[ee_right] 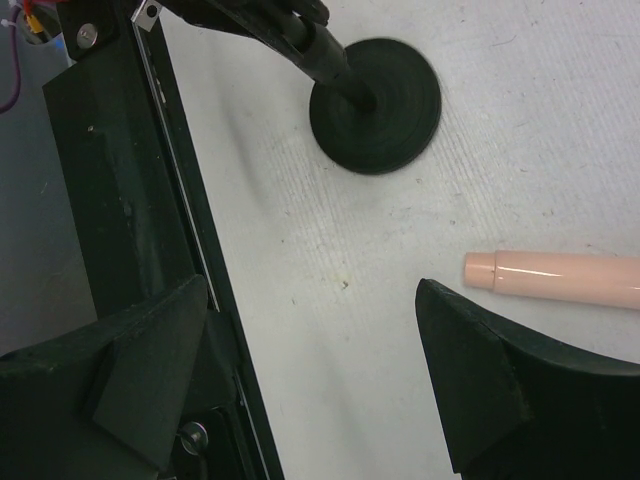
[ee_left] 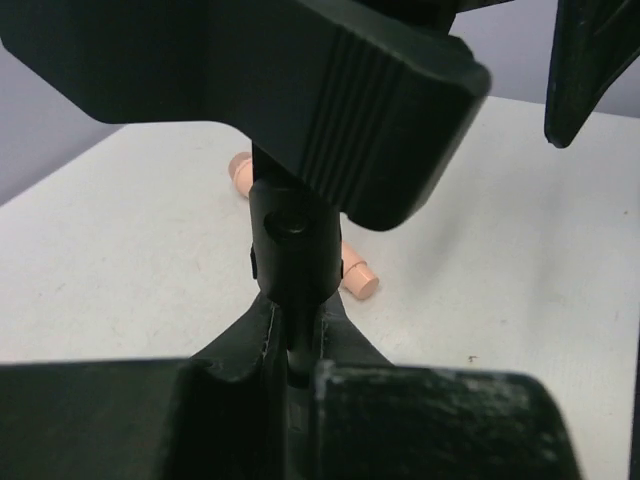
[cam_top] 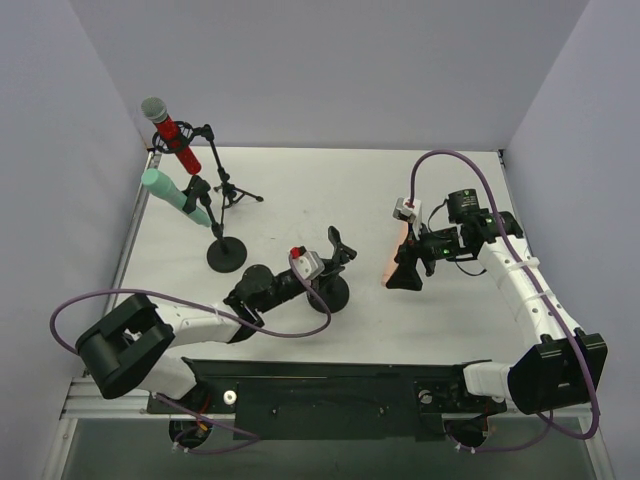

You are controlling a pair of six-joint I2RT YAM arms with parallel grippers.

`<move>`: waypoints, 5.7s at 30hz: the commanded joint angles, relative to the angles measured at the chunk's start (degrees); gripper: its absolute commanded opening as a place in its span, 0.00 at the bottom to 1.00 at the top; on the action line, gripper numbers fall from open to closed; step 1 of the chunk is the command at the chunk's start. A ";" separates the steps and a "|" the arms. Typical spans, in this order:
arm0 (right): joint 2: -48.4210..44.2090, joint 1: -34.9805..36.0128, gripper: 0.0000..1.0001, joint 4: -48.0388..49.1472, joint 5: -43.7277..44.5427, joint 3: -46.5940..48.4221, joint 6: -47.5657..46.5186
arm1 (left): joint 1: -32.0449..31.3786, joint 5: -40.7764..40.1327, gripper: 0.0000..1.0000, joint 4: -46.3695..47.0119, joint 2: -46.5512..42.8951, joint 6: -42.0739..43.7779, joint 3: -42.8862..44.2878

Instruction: Attach the microphones to the stand

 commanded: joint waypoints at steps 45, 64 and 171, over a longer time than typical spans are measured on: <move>-2.56 -4.68 0.80 24.94 16.56 -7.78 33.20 | -13.53 -47.23 0.88 -6.18 -7.95 -15.43 3.03; 13.77 4.98 0.74 34.82 65.38 -7.89 67.14 | 3.44 -19.36 0.90 -70.08 -42.09 -13.60 8.22; 10.69 9.46 0.98 -5.01 10.79 29.27 -15.49 | 11.44 12.91 0.00 -70.88 -44.03 1.17 17.10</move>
